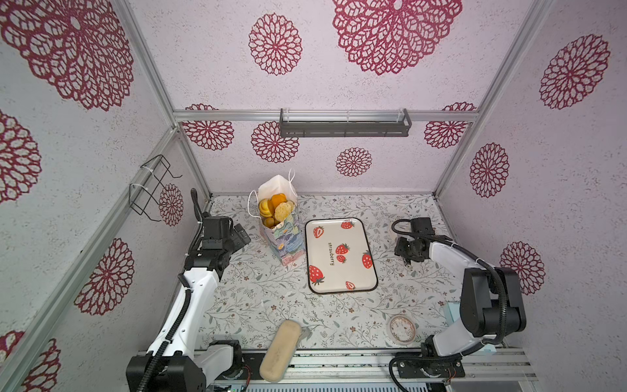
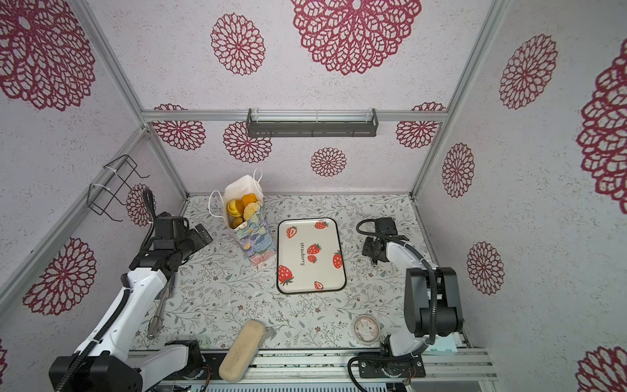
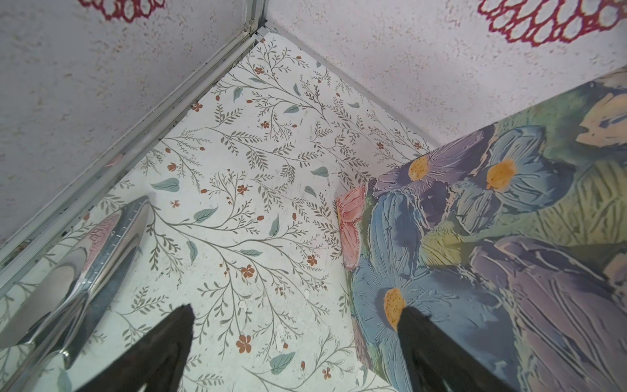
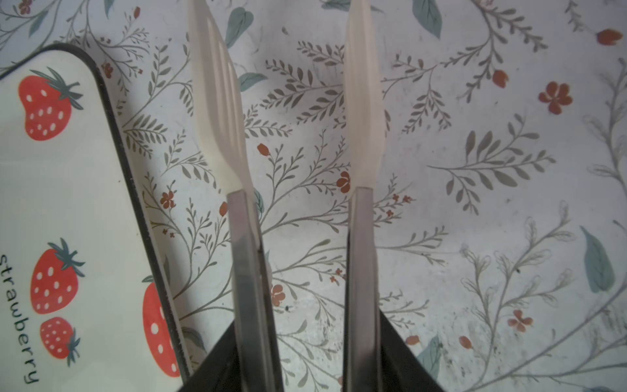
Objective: Place the fake bread into the paper bag
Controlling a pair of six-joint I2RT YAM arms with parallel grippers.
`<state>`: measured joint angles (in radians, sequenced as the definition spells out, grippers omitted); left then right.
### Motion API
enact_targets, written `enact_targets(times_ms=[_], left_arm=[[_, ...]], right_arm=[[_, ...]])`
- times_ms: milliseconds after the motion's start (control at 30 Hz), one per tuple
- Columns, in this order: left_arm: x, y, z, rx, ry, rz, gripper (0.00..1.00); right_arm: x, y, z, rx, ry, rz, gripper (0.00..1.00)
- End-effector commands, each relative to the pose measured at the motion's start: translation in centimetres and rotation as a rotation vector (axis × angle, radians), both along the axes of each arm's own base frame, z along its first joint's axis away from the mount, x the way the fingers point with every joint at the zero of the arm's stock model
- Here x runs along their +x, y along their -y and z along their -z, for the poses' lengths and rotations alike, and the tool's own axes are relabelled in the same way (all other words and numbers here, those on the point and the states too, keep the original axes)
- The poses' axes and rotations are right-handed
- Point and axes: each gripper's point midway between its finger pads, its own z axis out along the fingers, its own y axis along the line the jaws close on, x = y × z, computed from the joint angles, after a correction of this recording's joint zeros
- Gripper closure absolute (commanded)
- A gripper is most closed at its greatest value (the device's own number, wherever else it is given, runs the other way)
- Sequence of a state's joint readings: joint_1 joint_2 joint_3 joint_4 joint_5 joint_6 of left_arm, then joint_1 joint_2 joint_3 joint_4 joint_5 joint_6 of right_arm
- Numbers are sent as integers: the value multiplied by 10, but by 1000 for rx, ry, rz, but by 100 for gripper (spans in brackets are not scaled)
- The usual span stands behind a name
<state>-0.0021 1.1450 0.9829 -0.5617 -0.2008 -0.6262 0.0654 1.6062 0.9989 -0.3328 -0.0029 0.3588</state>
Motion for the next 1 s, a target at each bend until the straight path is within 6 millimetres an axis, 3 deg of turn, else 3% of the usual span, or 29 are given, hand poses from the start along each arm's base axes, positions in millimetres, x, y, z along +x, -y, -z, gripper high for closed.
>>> enact_targets(times_ms=[0,467,700,967], left_arm=[[7,-5,-18,29,51,-7,3],[12,-9,-32,108,63,24,3],[12,-12,-18,123,21,17,3],[12,-10,-9,98,17,14,3]], right_arm=[[25,3,-22,-12,89,6,49],[48,9,12,-64,-1,5,48],[56,9,27,-76,-37,-2,47],[58,6,32,-74,-45,-9,33]])
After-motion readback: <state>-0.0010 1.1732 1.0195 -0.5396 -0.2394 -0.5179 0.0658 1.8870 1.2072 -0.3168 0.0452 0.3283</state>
